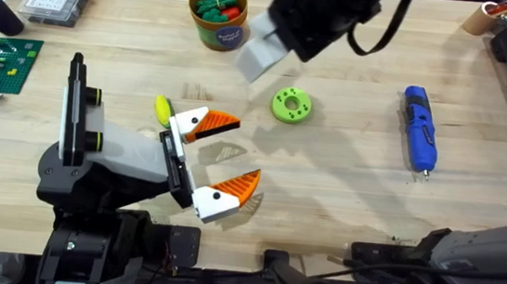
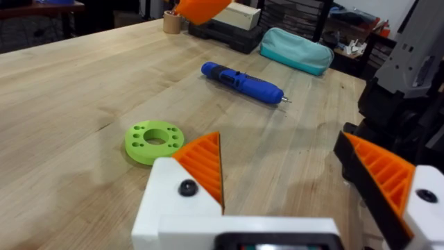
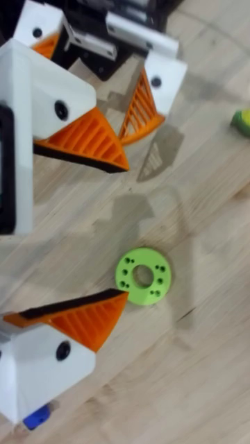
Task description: Pick up the gripper from the table and insert it into the empty holder that is missing its gripper. Then pick up a screw, insert it into the mounting hole, and use the screwdriver to tighten it. Finally, clean up the table by picking up the vegetable and placing it into the bucket.
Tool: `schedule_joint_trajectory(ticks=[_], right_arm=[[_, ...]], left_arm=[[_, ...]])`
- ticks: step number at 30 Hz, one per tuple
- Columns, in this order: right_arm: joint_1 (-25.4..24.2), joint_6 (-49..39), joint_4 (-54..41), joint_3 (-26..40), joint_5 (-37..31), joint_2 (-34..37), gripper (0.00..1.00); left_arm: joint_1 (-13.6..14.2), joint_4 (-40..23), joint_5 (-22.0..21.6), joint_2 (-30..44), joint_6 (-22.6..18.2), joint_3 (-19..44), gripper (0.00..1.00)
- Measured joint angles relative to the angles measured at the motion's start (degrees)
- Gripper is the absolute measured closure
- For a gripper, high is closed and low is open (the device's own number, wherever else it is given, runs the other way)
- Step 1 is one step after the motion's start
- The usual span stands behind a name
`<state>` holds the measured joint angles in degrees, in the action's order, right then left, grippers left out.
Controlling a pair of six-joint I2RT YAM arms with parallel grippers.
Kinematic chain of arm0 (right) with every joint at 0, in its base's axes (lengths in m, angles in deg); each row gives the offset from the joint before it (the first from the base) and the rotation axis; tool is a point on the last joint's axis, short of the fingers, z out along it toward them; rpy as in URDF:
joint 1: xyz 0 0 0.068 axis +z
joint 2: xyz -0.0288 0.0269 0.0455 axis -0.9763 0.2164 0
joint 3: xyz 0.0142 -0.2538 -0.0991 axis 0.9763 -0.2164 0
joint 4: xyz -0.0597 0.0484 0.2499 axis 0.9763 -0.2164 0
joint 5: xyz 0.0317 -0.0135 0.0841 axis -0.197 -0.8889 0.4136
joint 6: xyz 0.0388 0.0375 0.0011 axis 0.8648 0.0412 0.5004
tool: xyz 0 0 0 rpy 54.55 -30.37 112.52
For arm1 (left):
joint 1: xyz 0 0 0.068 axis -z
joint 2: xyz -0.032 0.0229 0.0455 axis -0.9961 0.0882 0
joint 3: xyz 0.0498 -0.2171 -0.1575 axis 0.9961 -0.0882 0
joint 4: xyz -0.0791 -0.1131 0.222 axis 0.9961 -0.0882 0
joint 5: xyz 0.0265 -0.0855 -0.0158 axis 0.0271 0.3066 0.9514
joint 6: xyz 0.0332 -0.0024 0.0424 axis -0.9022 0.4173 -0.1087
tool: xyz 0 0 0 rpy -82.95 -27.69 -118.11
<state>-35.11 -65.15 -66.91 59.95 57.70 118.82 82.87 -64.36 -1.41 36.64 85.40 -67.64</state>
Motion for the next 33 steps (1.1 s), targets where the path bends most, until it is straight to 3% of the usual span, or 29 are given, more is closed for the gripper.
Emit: schedule_joint_trajectory(ticks=[9,18,19,20,25,27,33], right_arm=[[0.91,-3.40,-2.54,-0.45,7.32,0.19,0.015],[3.82,-4.93,-6.99,-0.49,9.78,0.18,0.015],[3.82,-4.93,-6.98,-0.49,9.79,0.18,0.015],[3.82,-4.94,-6.97,-0.49,9.79,0.18,0.015],[3.81,-4.73,-6.97,-0.49,9.56,0.18,0.015],[3.78,-3.54,-6.99,-0.49,8.25,0.18,0.015],[3.39,1.08,-7.06,-0.73,2.71,-1.00,0.015]], left_arm=[[0.00,-0.09,0.04,0.02,0.03,0.00,0.015],[0.00,-0.09,0.02,0.02,0.03,0.02,0.011],[0.00,-0.10,0.03,0.02,0.16,0.02,0.057],[0.00,-0.11,0.05,0.02,0.25,0.02,0.173],[0.00,-0.11,0.04,0.02,-0.05,0.02,0.917],[0.00,-0.11,0.04,0.02,-0.18,0.02,0.991],[0.00,-0.11,0.04,0.02,-1.66,0.02,0.994]])
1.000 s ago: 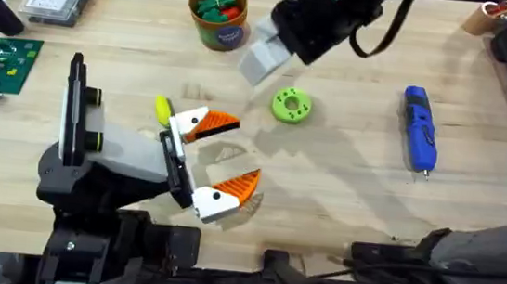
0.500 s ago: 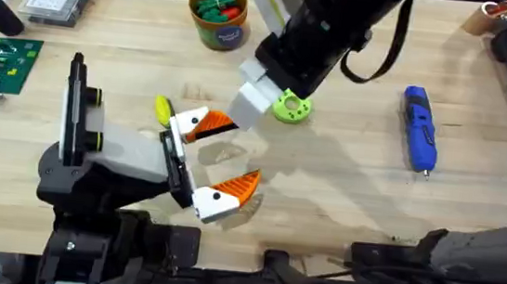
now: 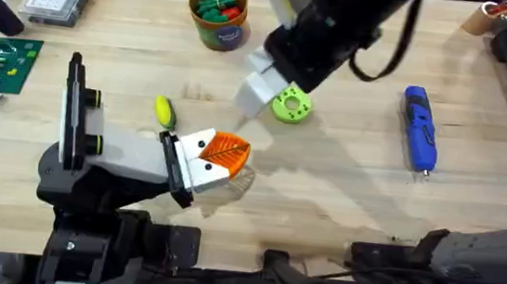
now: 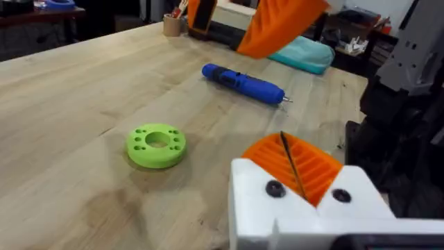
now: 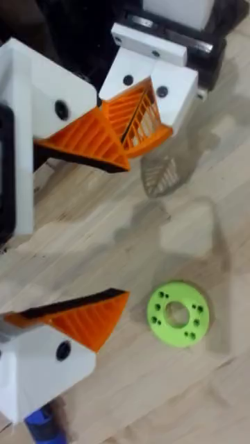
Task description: Pick up the gripper from the table and insert it into the empty holder that is missing its gripper. Then pick up a screw, insert it into the mounting hole, and use the screwdriver to tighten it. Finally, clean up the table by picking up the vegetable and placing it into the bucket.
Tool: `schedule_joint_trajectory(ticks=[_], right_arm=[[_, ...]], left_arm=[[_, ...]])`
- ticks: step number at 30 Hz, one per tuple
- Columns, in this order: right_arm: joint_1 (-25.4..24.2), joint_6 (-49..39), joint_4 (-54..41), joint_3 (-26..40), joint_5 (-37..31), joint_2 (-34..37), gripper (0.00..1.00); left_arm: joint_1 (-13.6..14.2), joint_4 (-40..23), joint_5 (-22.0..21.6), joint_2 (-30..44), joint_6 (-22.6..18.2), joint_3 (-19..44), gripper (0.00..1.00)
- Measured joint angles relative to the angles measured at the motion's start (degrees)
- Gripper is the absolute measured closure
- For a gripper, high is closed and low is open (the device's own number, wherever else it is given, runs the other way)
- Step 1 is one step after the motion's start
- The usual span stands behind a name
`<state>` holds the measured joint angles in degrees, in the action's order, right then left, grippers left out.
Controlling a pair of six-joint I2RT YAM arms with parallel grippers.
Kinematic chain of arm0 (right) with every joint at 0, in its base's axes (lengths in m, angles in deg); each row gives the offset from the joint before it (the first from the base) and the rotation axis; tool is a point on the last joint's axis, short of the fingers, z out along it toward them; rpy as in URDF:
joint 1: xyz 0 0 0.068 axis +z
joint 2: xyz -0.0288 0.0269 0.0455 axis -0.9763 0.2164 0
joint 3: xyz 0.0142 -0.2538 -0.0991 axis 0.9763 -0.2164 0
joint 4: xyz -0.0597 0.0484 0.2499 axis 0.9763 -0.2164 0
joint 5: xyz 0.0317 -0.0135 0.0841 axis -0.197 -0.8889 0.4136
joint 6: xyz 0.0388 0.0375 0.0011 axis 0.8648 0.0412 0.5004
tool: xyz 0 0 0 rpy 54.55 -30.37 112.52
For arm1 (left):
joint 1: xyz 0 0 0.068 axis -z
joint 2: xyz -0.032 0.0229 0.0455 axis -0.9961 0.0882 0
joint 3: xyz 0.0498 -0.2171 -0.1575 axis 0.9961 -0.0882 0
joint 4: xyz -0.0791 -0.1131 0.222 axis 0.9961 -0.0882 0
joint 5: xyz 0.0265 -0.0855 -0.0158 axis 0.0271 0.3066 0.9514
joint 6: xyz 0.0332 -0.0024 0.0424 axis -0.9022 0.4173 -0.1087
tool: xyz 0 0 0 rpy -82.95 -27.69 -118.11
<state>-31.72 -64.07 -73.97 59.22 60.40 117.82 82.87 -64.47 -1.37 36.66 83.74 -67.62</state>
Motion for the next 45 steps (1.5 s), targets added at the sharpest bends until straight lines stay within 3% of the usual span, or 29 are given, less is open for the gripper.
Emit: schedule_joint_trajectory(ticks=[5,11,21,24,29,35,45], right_arm=[[-3.01,3.81,-2.35,-0.07,-4.00,-5.34,0.015],[-11.64,6.44,-7.75,-0.07,-6.33,-11.84,0.015],[-22.99,7.68,-9.51,-1.33,-7.20,-13.44,0.015],[-25.17,8.29,-6.92,-5.74,-7.37,-14.38,0.015],[-28.28,8.65,1.24,-19.09,-7.55,-18.22,0.015],[-35.53,8.39,7.96,-32.23,-7.60,-23.04,0.015],[-48.94,2.34,12.34,-36.09,-7.58,-19.53,0.015]], left_arm=[[0.00,0.00,0.00,0.00,-0.55,0.00,0.994],[0.00,0.00,0.00,0.00,-0.92,0.00,0.994],[0.00,0.00,0.00,0.00,-0.93,0.00,0.995],[0.00,0.00,0.00,0.00,-0.96,0.00,0.995],[0.00,0.00,0.02,0.00,-0.99,0.00,0.995],[0.00,0.00,0.02,0.00,-1.21,0.00,0.995],[0.00,-0.02,0.02,0.00,-1.33,0.00,0.995]])
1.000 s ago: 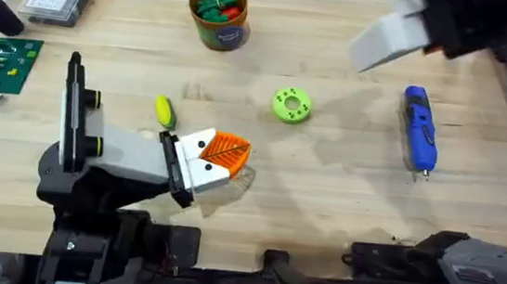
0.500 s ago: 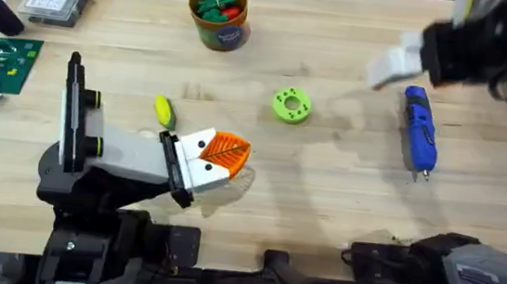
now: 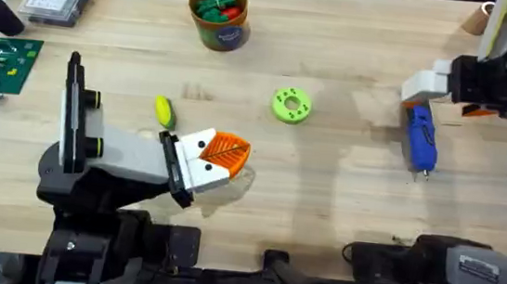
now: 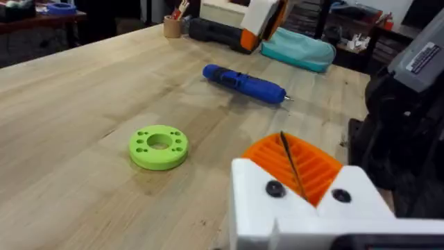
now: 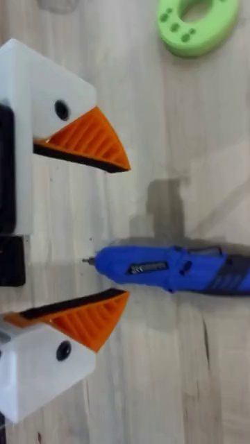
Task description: Pick up the gripper from the table and insert it into the empty holder that is missing its gripper. Then pick up a screw, insert it into the mounting hole, and use the screwdriver to tighten it. Finally, clean up the table by picking up the vegetable and placing it into the bucket.
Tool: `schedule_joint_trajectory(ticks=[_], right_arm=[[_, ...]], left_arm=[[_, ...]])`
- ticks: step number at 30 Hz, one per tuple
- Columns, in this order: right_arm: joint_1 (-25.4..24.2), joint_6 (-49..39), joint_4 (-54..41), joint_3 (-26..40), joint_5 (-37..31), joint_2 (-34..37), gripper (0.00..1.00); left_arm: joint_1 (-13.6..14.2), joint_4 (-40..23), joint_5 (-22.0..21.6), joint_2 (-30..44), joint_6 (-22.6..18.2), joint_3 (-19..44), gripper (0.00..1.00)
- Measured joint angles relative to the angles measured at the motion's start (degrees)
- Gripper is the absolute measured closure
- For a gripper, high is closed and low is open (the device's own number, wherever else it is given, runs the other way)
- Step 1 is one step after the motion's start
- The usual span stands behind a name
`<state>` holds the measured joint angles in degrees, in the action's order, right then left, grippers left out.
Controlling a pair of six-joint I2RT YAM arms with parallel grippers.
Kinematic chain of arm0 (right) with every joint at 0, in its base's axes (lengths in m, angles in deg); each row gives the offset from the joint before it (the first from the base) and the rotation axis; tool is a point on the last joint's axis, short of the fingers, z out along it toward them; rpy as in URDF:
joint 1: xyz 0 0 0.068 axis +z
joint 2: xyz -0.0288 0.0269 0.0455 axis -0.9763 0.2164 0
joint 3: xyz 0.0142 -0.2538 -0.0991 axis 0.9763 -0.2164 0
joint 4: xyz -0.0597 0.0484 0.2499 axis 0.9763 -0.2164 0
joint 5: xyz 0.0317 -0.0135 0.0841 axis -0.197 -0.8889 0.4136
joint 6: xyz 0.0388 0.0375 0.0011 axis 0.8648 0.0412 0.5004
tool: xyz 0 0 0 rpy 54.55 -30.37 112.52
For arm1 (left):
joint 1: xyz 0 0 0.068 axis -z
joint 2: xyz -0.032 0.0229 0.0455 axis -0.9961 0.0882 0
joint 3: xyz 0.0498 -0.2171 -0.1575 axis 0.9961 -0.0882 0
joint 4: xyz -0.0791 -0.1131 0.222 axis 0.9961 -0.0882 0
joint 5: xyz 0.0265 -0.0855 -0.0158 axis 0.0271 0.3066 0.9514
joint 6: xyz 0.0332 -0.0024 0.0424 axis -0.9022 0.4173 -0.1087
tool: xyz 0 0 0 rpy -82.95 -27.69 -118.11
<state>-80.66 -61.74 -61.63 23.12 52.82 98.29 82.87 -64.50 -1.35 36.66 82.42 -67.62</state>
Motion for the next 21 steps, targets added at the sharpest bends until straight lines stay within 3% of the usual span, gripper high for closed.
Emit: schedule_joint_trajectory(ticks=[6,21], right_arm=[[-3.76,-1.99,2.68,-0.04,0.03,4.97,0.015],[-5.93,-6.02,8.51,-0.06,0.70,19.96,0.015]], left_arm=[[0.00,0.02,0.00,0.00,0.00,0.00,0.995],[0.00,0.00,0.03,0.00,0.00,0.00,0.995]])
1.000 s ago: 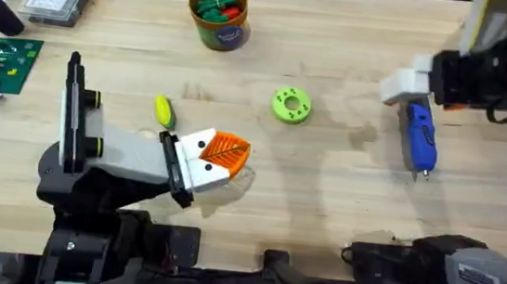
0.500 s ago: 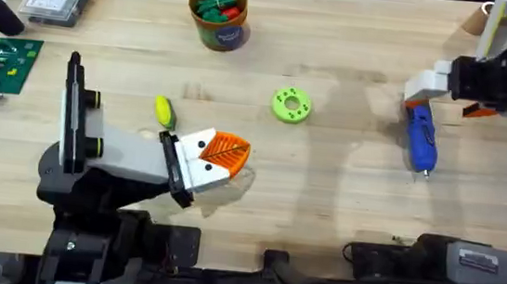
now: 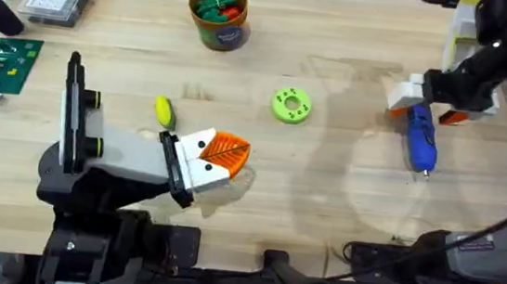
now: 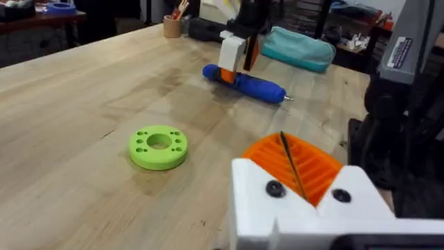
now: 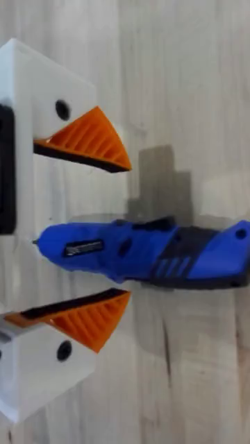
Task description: Pick up the gripper from the table and insert it into the empty holder that is missing its gripper. Then pick up a screw, insert it into the mounting hole, and use the screwdriver to tighten it. Finally, clean up the table by picking up the vegetable and placing it into the bucket.
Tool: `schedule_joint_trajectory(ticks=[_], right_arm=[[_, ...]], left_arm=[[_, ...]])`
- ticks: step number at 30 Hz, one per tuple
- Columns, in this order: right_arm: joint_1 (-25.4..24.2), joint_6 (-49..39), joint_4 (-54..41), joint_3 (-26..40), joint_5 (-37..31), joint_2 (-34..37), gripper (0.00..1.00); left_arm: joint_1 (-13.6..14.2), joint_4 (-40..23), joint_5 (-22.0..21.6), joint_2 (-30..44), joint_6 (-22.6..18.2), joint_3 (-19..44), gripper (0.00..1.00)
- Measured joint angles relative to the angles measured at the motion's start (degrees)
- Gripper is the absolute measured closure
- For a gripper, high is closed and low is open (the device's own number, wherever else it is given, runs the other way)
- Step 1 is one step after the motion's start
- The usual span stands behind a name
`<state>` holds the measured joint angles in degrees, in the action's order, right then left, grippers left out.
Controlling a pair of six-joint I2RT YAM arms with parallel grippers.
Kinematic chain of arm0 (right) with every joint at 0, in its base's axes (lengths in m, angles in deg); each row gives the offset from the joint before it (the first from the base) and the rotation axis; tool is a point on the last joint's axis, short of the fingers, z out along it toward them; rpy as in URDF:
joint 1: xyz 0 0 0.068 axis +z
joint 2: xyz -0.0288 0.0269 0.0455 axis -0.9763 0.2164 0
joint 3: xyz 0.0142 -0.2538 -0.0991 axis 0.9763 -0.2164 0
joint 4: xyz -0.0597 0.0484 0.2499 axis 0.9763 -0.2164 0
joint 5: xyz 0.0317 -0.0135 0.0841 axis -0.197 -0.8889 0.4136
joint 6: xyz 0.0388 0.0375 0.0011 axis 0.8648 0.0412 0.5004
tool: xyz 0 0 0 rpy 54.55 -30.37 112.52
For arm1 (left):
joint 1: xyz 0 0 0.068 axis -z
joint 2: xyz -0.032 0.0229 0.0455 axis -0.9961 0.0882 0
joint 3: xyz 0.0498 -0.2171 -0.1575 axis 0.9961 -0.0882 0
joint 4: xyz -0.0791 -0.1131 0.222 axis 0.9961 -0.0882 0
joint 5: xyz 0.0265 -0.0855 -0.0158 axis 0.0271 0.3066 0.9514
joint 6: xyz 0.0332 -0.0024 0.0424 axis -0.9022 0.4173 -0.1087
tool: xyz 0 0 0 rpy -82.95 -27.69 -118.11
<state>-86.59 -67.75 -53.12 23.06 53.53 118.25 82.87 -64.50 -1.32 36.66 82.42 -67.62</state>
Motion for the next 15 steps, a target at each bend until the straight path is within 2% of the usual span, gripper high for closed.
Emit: schedule_joint_trajectory(ticks=[5,15], right_arm=[[-1.23,-0.43,2.36,-0.08,0.47,3.37,0.015],[-3.69,-2.97,6.55,-3.98,3.74,3.55,0.015]], left_arm=[[0.00,-0.02,0.04,0.00,0.00,0.00,0.995],[0.00,-0.04,0.17,0.00,0.00,0.00,0.995]])
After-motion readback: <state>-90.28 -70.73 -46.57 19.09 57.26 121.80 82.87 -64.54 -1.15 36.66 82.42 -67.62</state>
